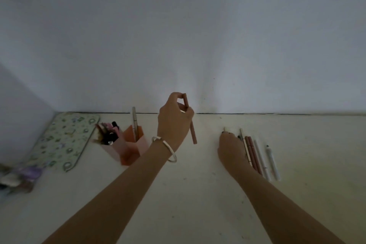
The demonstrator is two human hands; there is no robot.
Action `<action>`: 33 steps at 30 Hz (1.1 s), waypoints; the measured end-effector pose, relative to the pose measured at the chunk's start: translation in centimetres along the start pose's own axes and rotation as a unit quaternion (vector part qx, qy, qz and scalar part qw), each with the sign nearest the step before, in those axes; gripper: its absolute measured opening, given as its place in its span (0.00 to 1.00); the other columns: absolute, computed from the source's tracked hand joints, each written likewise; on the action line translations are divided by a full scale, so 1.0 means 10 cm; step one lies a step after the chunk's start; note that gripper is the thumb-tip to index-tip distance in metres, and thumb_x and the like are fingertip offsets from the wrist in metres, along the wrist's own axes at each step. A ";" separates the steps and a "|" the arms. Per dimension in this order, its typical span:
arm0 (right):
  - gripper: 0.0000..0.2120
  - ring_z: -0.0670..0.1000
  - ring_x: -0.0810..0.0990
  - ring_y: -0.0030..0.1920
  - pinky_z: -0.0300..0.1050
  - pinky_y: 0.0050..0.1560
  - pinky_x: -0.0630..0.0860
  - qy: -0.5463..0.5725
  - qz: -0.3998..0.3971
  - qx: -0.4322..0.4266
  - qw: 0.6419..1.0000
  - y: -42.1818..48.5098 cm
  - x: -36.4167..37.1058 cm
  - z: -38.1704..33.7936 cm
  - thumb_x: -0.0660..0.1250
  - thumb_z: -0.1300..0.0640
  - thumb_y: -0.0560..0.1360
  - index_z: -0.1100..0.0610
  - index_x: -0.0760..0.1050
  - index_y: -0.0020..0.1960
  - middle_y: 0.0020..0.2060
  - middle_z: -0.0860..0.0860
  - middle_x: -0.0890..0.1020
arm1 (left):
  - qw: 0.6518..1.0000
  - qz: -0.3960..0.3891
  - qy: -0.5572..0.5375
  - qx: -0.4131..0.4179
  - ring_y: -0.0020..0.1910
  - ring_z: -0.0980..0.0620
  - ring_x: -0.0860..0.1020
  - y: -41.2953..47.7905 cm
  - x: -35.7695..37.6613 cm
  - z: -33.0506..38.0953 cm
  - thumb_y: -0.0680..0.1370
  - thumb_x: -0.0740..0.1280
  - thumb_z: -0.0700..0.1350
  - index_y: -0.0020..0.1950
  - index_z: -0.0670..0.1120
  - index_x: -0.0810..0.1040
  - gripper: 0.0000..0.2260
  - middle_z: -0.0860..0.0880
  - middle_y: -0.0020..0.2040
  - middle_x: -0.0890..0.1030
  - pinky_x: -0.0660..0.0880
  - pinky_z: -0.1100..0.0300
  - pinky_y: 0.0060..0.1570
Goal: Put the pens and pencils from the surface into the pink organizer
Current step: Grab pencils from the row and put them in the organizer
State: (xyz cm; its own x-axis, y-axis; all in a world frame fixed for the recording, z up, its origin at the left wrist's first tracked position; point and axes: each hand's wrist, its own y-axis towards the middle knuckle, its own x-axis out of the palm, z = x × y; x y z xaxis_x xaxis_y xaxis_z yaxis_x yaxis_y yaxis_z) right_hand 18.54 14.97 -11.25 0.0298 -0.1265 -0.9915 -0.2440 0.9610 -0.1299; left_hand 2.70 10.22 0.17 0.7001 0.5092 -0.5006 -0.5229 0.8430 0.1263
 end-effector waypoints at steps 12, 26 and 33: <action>0.30 0.43 0.75 0.34 0.31 0.26 0.70 0.405 0.163 -0.096 0.894 0.03 -0.80 -0.68 0.66 0.63 0.73 0.49 0.60 0.71 0.47 0.49 0.74 | 0.978 0.100 0.116 0.141 0.36 0.57 0.80 0.12 -0.68 -0.07 0.76 0.68 0.40 0.57 0.49 0.71 0.11 0.51 0.44 0.80 0.78 0.68 0.38; 0.27 0.38 0.80 0.43 0.30 0.42 0.77 0.546 0.182 -0.190 0.795 -0.17 -0.84 -1.70 0.67 0.61 0.76 0.44 0.59 0.68 0.44 0.43 0.78 | 0.879 0.029 0.476 0.025 0.60 0.48 0.74 0.11 -1.23 -0.71 0.77 0.62 0.56 0.57 0.52 0.78 0.13 0.51 0.53 0.82 0.64 0.49 0.63; 0.20 0.47 0.79 0.50 0.43 0.52 0.78 0.441 0.140 -0.215 0.860 -0.22 -0.45 -1.85 0.65 0.58 0.77 0.47 0.65 0.66 0.51 0.47 0.80 | 0.924 0.091 0.364 0.074 0.57 0.48 0.76 0.10 -1.38 -0.53 0.76 0.64 0.45 0.64 0.49 0.75 0.16 0.49 0.54 0.82 0.69 0.53 0.58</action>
State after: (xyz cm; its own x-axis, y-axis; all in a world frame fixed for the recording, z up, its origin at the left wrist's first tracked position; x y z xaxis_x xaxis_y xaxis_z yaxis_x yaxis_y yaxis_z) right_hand 1.01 8.90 -6.43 -0.7886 -0.2239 -0.5727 -0.4636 0.8284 0.3144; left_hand -10.09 3.15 2.66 0.0663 0.4385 -0.8963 -0.4905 0.7965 0.3534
